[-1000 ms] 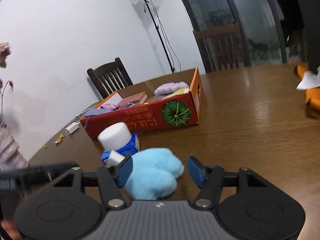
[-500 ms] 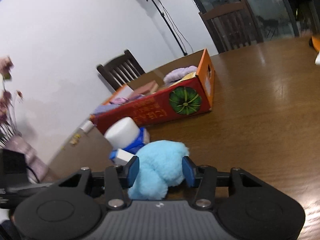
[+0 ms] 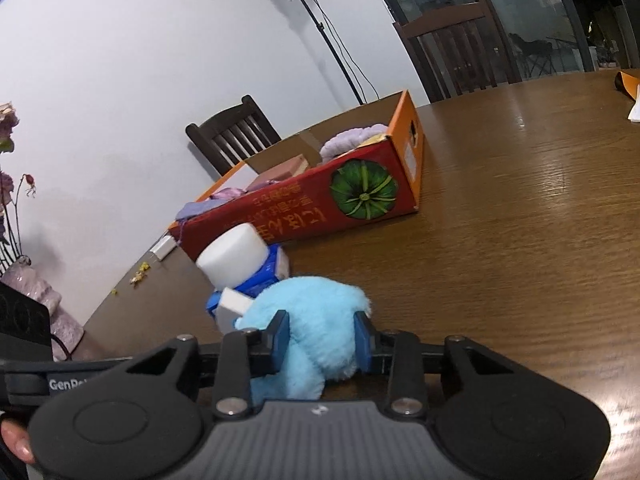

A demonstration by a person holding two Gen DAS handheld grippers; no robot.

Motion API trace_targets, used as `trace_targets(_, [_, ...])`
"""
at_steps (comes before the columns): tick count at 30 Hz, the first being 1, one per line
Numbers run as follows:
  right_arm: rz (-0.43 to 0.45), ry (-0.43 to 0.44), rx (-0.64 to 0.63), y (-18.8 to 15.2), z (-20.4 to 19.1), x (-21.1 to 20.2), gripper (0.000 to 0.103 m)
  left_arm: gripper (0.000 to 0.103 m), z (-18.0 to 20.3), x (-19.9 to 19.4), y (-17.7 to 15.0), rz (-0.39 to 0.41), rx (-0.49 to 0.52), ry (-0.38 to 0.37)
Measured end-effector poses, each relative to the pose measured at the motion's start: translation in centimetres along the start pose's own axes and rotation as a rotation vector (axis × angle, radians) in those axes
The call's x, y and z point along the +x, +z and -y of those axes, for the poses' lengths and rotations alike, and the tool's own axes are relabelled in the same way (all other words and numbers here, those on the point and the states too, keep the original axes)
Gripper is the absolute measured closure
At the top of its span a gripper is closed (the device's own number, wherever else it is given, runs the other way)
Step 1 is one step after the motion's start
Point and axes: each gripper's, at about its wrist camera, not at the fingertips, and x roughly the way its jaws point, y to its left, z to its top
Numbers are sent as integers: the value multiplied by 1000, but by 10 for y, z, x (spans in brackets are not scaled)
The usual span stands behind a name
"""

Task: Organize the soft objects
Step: 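Close both grippers on the light-blue plush and lift it, then carry the blue plush into the box and release it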

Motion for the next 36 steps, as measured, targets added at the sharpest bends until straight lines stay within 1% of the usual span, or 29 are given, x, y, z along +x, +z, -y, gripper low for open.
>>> trace_targets(2, [24,-14,-16,-10,-15,-12,70,70,2,-14,-5,7,18,-3])
trace_targets(5, [48,-18,8,-22,-25,-26,71,70,5,-29,-11,13,37,-24])
trace_targets(8, [74,-18,12,-17,-32,-42,72,70,13,-41,-4,39,68,-65])
trace_targets(9, [93,-18,3,-10,-36,-47,72,70,16,-46,3,59,87,-79])
trace_targets(11, [139,-11,-37,11,-47,-53,72,70,22,-56,29,118,126,-102])
trace_targets(13, [178,4,-104,43,-60,-49,72,70,22,-58,59,156,146,-114])
trace_targets(14, [189,15,-131,61,-65,-43,73,70,18,-57,81,178,146,-113])
trace_targets(16, [195,36,-162,100,-71,-18,74,70,7,-48,121,204,127,-109])
trace_targets(19, [165,55,-172,158,-79,32,74,70,-9,-28,180,224,127,-67])
trace_targets(20, [150,54,-174,178,-81,53,74,70,-16,-19,200,224,125,-40])
trace_targets(22, [122,43,-180,210,-78,89,74,70,-34,6,235,195,73,-25])
trace_targets(23, [106,25,-178,225,-75,110,74,70,-46,21,250,184,26,-12])
trace_targets(25, [61,-15,-188,246,-68,149,74,70,-66,50,271,144,-54,8])
trace_targets(26, [37,-33,-195,251,-65,167,74,70,-77,69,279,118,-84,33])
trace_targets(28, [-55,-57,-160,262,-47,216,75,70,-101,97,287,81,-127,86])
trace_targets(30, [-134,-70,-130,265,-31,257,75,72,-123,116,292,47,-168,131])
trace_targets(31, [-165,-71,-123,266,-26,273,75,72,-129,123,293,38,-170,160])
trace_targets(33, [-218,-81,-124,259,-20,297,79,75,-134,132,293,13,-128,192])
trace_targets(35, [-245,-82,-142,252,-17,304,80,75,-135,139,294,-16,-105,198])
trace_targets(36, [-254,-100,-138,248,-17,304,81,75,-133,140,295,-32,-99,198])
